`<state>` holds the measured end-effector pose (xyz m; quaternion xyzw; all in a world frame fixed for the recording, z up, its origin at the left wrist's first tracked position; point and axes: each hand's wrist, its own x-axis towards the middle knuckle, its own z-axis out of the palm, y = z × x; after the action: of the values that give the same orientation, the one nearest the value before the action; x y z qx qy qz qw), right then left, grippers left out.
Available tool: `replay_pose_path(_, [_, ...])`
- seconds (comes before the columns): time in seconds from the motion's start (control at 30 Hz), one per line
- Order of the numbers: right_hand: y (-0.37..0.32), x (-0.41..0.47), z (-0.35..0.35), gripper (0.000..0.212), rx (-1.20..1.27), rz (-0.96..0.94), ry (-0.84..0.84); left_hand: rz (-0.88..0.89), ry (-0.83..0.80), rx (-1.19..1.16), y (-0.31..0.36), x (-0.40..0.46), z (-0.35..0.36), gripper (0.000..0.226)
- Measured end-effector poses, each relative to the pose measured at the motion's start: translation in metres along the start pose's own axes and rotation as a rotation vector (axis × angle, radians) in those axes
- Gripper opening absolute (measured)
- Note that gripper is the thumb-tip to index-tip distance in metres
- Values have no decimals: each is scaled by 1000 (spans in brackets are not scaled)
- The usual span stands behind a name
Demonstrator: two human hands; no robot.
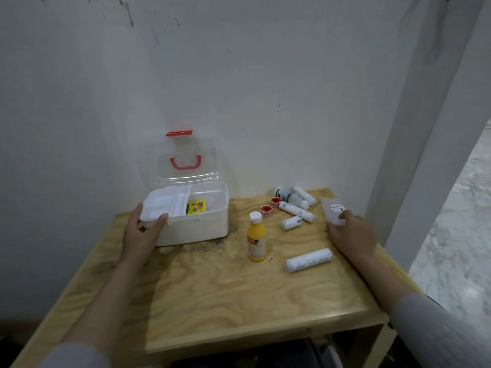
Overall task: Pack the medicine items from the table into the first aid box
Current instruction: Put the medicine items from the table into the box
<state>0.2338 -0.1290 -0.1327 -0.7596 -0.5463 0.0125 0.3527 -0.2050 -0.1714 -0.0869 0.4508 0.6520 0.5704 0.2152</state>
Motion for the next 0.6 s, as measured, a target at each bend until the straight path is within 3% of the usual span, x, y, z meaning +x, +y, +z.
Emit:
replay_pose_path(0.1, [3,1,-5,41,100,31,39,0,-8,-3,0,0,-1,74])
replay_pose_path(0.2, [-3,-3,-17,41,361,87,111,0,-5,-7,1,0,-1,74])
replay_pose_path(0.37, [-63,-6,-46,30,637,-191,204,-2,5,-15,1,2,0,73])
replay_pose_path(0.47, [-119,-8,-60,28,720,-374,94,-2,1,-27,1,3,-1,73])
replay_pose_path(0.6, [-187,-7,-60,24,687,-492,-185,-27,4,-47,-1,5,-2,76])
